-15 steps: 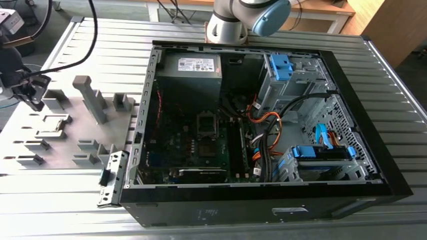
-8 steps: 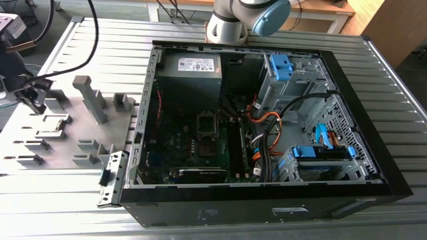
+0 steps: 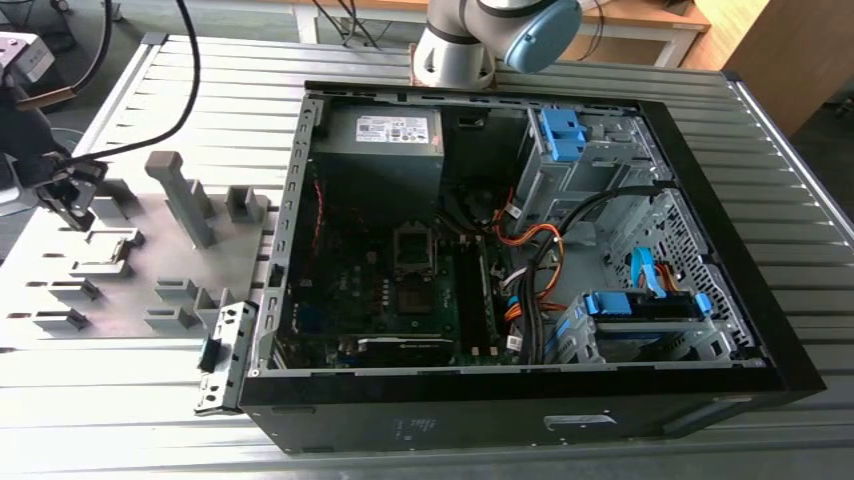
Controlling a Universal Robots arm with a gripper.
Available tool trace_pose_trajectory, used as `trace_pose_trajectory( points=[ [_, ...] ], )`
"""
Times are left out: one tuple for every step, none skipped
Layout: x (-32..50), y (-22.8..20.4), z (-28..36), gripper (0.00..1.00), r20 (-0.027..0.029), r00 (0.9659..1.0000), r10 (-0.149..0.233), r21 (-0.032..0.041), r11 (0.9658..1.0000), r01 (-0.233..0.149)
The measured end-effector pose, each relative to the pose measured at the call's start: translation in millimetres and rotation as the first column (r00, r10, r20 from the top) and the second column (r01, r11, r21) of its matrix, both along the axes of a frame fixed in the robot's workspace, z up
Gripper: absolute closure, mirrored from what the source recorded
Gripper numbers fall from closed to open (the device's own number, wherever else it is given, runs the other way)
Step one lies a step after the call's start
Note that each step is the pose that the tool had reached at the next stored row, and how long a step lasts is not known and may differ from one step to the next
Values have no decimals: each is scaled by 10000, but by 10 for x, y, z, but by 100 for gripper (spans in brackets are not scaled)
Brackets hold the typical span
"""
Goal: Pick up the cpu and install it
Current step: 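Pick up the cpu and move it towards the insertion slot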
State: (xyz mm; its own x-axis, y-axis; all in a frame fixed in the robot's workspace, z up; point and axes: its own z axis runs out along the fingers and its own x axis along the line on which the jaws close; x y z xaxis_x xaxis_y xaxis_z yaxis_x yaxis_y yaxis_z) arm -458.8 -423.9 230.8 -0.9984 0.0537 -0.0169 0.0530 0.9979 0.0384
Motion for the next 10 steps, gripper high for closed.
trace_pose_trajectory(
  points=[
    [0,0,0,89,0,10000,0,0,10000,0],
    [0,0,-1,89,1,10000,2,1,10000,-2],
    [0,0,-2,89,2,10000,2,1,10000,-2],
    [0,0,-2,89,2,10000,2,1,10000,-2],
    [0,0,-2,89,2,10000,3,2,10000,-3],
    [0,0,-2,89,3,10000,3,2,10000,-3],
    [0,0,-3,89,2,10000,3,1,10000,-3],
    [0,0,-7,89,4,10000,3,1,10000,-3],
    [0,0,-13,89,5,10000,5,2,10000,-5],
    [1,0,-20,89,4,10000,12,1,10000,-12]
  ],
)
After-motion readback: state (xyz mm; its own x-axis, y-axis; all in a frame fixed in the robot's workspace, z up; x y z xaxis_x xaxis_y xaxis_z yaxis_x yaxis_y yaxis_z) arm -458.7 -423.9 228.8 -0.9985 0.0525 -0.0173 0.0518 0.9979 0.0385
